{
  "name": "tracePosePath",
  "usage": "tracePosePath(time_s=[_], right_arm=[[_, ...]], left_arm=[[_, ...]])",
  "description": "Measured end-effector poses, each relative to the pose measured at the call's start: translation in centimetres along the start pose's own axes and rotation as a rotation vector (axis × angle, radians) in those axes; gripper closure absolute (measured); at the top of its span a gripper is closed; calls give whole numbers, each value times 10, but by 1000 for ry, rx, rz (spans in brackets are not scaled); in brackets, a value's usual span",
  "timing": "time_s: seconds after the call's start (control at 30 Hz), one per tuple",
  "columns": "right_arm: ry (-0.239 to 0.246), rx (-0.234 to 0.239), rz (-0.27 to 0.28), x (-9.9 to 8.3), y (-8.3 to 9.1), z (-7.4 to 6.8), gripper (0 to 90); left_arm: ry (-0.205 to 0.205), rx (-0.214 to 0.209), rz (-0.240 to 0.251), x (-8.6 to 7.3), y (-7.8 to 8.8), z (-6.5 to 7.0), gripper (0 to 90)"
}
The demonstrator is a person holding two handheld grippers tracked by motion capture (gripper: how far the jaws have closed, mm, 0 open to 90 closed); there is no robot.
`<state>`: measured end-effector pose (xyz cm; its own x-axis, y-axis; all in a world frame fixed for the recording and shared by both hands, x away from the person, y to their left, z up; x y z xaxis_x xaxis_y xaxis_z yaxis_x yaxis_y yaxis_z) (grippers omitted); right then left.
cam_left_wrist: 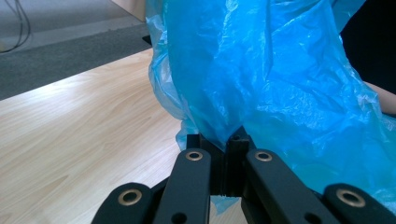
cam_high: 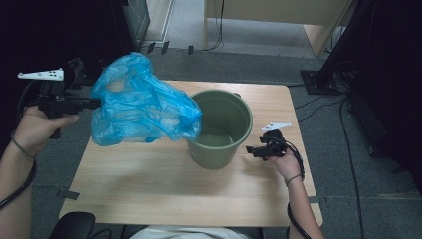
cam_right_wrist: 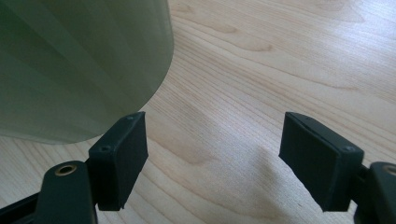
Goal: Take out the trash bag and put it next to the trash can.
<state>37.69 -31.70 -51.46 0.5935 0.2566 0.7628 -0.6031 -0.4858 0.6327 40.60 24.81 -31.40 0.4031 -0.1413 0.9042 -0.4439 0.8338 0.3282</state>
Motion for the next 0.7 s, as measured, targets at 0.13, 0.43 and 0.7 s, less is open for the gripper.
tracePosePath(time_s=[0.13, 0.43, 0.7], right_arm=[[4, 2, -1, 0, -1, 0, 231], [-2, -4, 2, -1, 1, 2, 231], [-7, -3, -1, -1, 1, 0, 230]], left_arm=[[6, 19, 7, 1, 12, -3, 900], [10, 56, 30, 1, 37, -9, 900], [7, 65, 55, 3, 44, -9, 900]])
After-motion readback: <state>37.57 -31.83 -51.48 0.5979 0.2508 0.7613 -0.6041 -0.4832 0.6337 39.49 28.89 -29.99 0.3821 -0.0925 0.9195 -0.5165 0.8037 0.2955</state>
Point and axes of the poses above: each handheld gripper's, and its own axes: y roughly backward along the jaws, x roughly out of its top, z roughly to its right, the point moved 4 cm from there along -y, roughly forward along the jaws, and after that the axes turned 9 degrees about z, right-handed, at the moved point
